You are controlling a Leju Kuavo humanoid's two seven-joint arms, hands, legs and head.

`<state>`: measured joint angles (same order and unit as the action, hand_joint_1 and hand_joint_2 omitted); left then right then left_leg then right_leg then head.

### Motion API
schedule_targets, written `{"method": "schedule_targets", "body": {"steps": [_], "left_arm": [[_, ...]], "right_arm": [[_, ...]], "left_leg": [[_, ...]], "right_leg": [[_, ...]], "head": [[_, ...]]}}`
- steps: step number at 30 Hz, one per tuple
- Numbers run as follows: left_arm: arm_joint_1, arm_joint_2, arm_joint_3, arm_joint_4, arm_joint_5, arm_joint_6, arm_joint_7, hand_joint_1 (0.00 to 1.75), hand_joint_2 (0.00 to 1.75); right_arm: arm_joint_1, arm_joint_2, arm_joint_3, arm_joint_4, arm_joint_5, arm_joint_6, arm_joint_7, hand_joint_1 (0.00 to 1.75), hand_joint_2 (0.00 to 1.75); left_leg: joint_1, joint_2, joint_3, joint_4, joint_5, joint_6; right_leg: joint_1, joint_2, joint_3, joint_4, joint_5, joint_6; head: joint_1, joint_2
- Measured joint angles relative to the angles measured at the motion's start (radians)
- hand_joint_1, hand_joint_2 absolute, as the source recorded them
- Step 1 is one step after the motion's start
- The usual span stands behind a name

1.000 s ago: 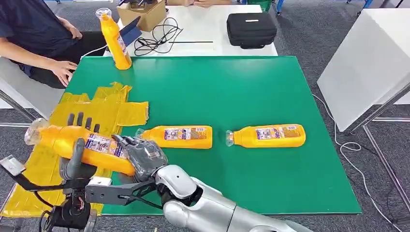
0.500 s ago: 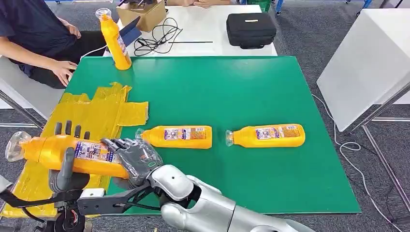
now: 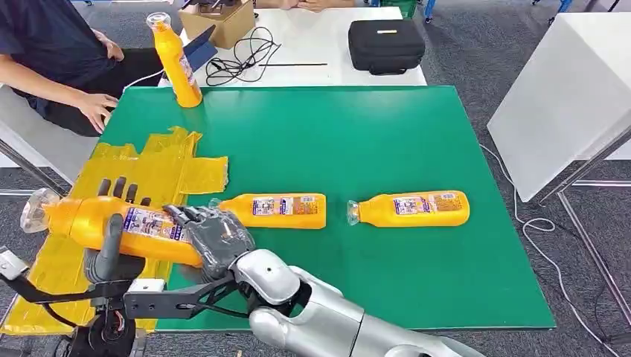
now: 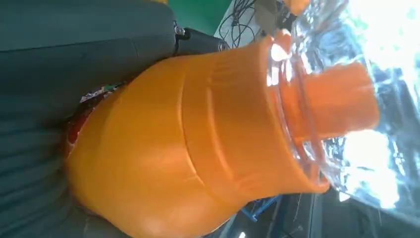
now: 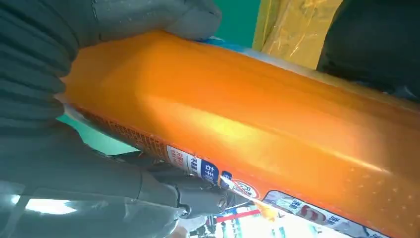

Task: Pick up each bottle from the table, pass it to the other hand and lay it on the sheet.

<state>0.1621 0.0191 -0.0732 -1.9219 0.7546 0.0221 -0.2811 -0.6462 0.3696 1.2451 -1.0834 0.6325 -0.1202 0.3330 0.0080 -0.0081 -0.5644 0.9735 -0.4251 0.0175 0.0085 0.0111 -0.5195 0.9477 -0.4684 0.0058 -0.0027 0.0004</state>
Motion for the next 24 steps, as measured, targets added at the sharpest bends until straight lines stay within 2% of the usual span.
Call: {"method": "schedule_targets", "body": {"steps": [15,16,17,18,24], "left_arm": [[-0.03,-0.013,-0.012,0.014,0.01,-0.008,0.003,1.75,1.75],[-0.03,-0.013,-0.013,0.018,0.01,-0.015,0.002,1.75,1.75],[-0.03,-0.013,-0.013,0.021,0.012,-0.023,-0.001,1.75,1.75],[-0.031,-0.012,-0.013,0.025,0.014,-0.029,-0.003,1.75,1.75],[-0.071,-0.008,-0.015,0.053,0.028,-0.078,0.007,1.75,1.75]], "right_arm": [[0.034,0.004,-0.061,0.013,0.048,-0.008,-0.007,1.75,1.75],[0.049,0.005,-0.076,0.013,0.07,-0.01,-0.004,1.17,1.75],[0.064,0.008,-0.096,0.013,0.1,-0.011,-0.005,1.17,1.75],[0.079,0.009,-0.115,0.013,0.125,-0.011,-0.011,0.0,0.0],[0.142,0.004,-0.29,0.011,0.137,0.035,-0.113,0.0,0.0]], "left_leg": [[0.0,0.0,0.0,0.0,0.0,0.0],[0.0,0.0,0.0,0.0,0.0,0.0],[0.0,0.0,0.0,0.0,0.0,0.0],[0.0,0.0,-0.001,0.0,0.0,0.0],[0.0,-0.001,-0.001,0.0,0.0,0.0]], "right_leg": [[0.0,0.0,0.0,0.0,0.0,0.0],[0.0,0.0,0.0,0.0,0.0,0.0],[0.0,0.0,-0.001,0.0,0.0,0.0],[0.0,0.0,-0.001,0.0,0.0,0.0],[0.0,0.0,0.0,0.0,0.0,0.0]], "head": [[0.0,0.0],[0.0,0.0],[0.0,0.0],[0.0,0.0],[0.0,0.0]]}}
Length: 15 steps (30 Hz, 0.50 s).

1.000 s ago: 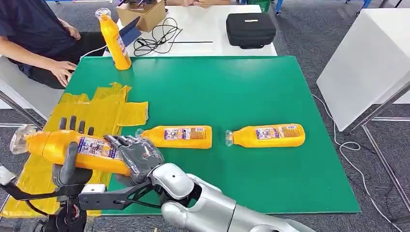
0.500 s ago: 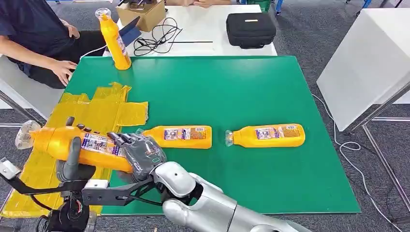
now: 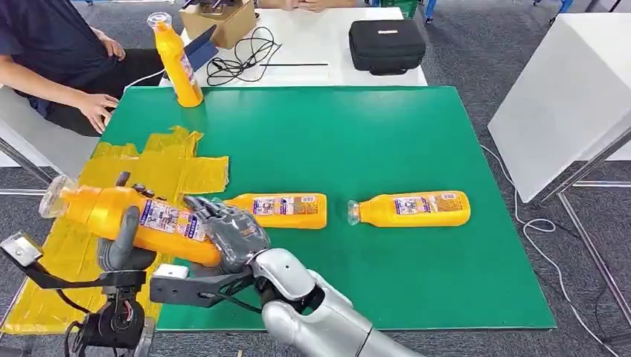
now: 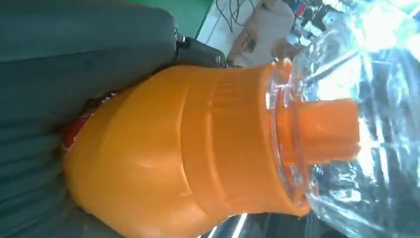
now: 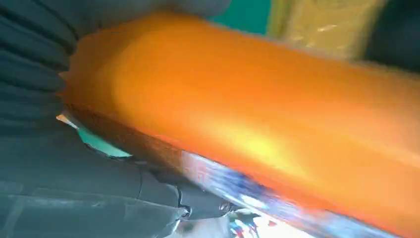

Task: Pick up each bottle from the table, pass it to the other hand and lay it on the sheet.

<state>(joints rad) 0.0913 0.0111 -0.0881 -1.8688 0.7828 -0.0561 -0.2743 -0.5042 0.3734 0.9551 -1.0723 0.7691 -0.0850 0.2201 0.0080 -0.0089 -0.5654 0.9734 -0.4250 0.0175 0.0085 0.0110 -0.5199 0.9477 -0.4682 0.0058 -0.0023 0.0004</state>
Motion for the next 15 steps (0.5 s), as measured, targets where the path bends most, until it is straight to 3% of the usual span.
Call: {"method": "schedule_targets", "body": {"steps": [8,15], "left_arm": [[-0.023,0.004,0.002,0.011,-0.001,-0.016,-0.002,1.75,1.75],[-0.05,0.039,0.056,0.059,-0.089,-0.029,-0.032,1.75,1.75]], "right_arm": [[0.047,-0.026,-0.101,-0.033,-0.029,0.007,-0.018,0.0,0.0],[0.1,-0.131,-0.267,-0.248,-0.117,0.016,-0.095,0.0,0.0]], "left_leg": [[0.0,0.001,0.0,0.0,0.0,0.0],[0.0,0.0,-0.001,0.0,0.0,0.0]], "right_leg": [[0.0,0.0,-0.001,0.0,0.002,-0.003],[0.0,0.0,-0.001,0.0,0.002,-0.003]], "head": [[0.0,0.0],[0.0,0.0]]}}
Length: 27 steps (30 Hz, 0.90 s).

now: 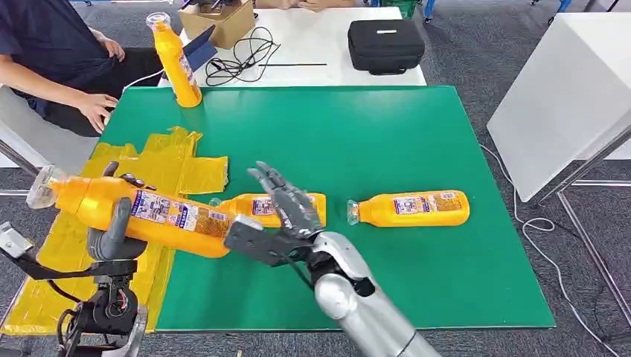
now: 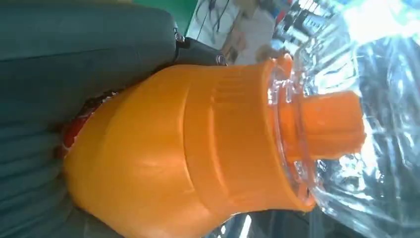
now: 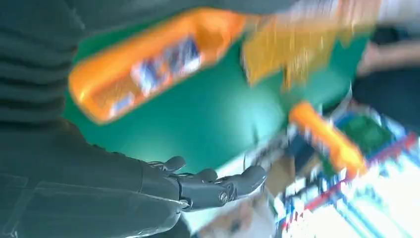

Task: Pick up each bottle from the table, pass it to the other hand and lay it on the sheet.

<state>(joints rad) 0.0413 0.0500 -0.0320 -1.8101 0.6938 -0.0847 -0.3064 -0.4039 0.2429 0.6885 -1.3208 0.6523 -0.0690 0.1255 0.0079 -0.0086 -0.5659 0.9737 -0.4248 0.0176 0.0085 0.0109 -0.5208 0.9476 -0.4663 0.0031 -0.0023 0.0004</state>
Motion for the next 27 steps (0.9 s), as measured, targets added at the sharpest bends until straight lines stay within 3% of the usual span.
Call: {"method": "schedule_targets", "body": {"steps": [5,12,22,27], "left_arm": [[-0.023,0.03,0.043,0.044,-0.117,0.036,-0.036,1.75,1.75],[-0.131,0.1,0.065,0.165,-0.587,0.282,-0.15,1.75,1.75],[-0.282,0.205,0.018,0.407,-1.29,0.734,-0.2,1.75,1.75],[-0.305,0.207,0.006,0.512,-1.534,0.769,-0.233,1.75,1.75]], "right_arm": [[0.028,-0.058,-0.081,-0.132,-0.015,0.012,-0.013,0.0,0.0],[0.062,-0.16,-0.18,-0.269,-0.1,0.024,-0.059,0.0,0.0],[0.05,-0.292,-0.245,-0.291,-0.24,0.065,-0.103,0.0,0.0],[0.05,-0.316,-0.243,-0.291,-0.248,0.057,-0.111,0.0,0.0]], "left_leg": [[0.0,0.0,0.0,0.0,0.0,0.0],[0.0,0.0,0.0,0.0,0.0,0.0],[0.0,0.0,0.0,0.001,0.001,0.0],[0.0,0.0,0.0,0.001,0.001,0.0]], "right_leg": [[0.0,0.0,0.0,0.0,0.0,0.0],[0.0,0.0,0.0,0.0,0.0,0.0],[0.0,0.0,0.001,0.0,0.001,0.001],[0.0,0.001,0.0,0.0,0.001,0.001]], "head": [[-0.001,0.0],[0.0,0.0],[0.0,0.0],[0.0,0.0]]}}
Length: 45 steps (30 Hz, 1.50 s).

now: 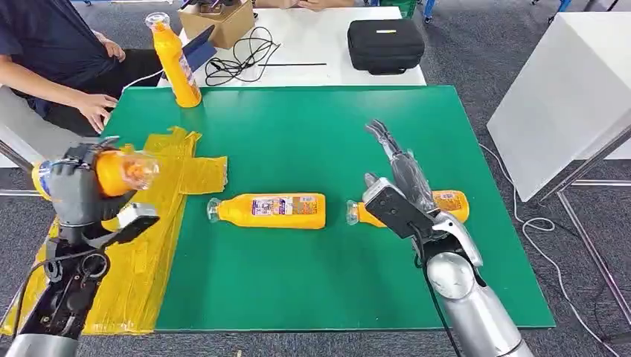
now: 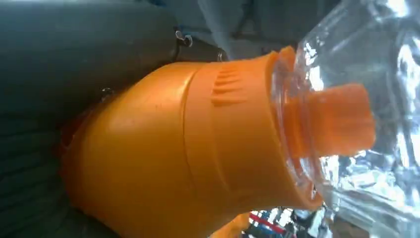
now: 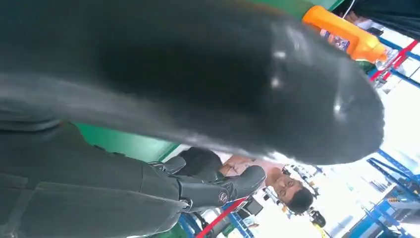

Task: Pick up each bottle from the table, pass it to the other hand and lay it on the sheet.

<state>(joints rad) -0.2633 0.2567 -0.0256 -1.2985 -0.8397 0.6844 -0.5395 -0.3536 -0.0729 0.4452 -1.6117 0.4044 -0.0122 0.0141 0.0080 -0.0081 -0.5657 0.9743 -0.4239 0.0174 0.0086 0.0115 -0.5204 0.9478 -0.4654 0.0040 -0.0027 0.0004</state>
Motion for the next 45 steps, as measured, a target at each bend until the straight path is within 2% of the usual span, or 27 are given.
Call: {"method": "schedule_targets", "body": {"steps": [6,14,21,35,45], "left_arm": [[-0.005,-0.052,0.042,0.108,-0.231,0.0,-0.106,1.75,1.75],[0.014,-0.124,0.075,0.215,-0.403,0.0,-0.123,1.75,1.75],[0.026,-0.154,0.1,0.258,-0.427,0.001,-0.125,1.75,1.75],[0.143,-0.146,0.138,0.314,-0.369,0.002,-0.129,1.75,1.75],[0.086,-0.066,0.031,0.498,-0.27,0.002,-0.081,1.75,1.75]], "right_arm": [[0.039,-0.026,-0.001,-0.012,0.014,-0.027,-0.002,0.0,0.0],[0.105,-0.07,-0.015,-0.051,0.018,-0.041,-0.022,0.0,0.0],[0.128,-0.095,-0.016,-0.066,0.018,-0.04,-0.029,0.0,0.0],[0.081,-0.135,0.002,-0.031,-0.052,-0.021,-0.07,0.0,0.0],[0.051,-0.172,0.016,0.02,-0.092,-0.02,-0.092,0.0,0.0]], "left_leg": [[0.0,-0.001,-0.001,0.0,0.0,0.0],[-0.001,-0.001,-0.001,0.0,0.0,0.0],[-0.001,0.0,-0.001,0.0,0.0,0.0],[-0.001,-0.001,-0.002,0.0,0.0,0.0],[-0.001,-0.003,0.003,0.0,0.0,0.0]], "right_leg": [[0.0,-0.001,0.0,0.0,0.0,0.0],[-0.001,0.0,0.0,0.0,0.0,0.0],[0.0,0.0,0.0,0.0,0.0,0.0],[0.0,0.0,0.0,0.0,0.0,0.0],[0.0,-0.002,0.005,0.0,0.0,0.0]], "head": [[0.0,0.0],[0.0,0.0],[0.0,0.0],[0.0,0.0],[0.0,0.0]]}}
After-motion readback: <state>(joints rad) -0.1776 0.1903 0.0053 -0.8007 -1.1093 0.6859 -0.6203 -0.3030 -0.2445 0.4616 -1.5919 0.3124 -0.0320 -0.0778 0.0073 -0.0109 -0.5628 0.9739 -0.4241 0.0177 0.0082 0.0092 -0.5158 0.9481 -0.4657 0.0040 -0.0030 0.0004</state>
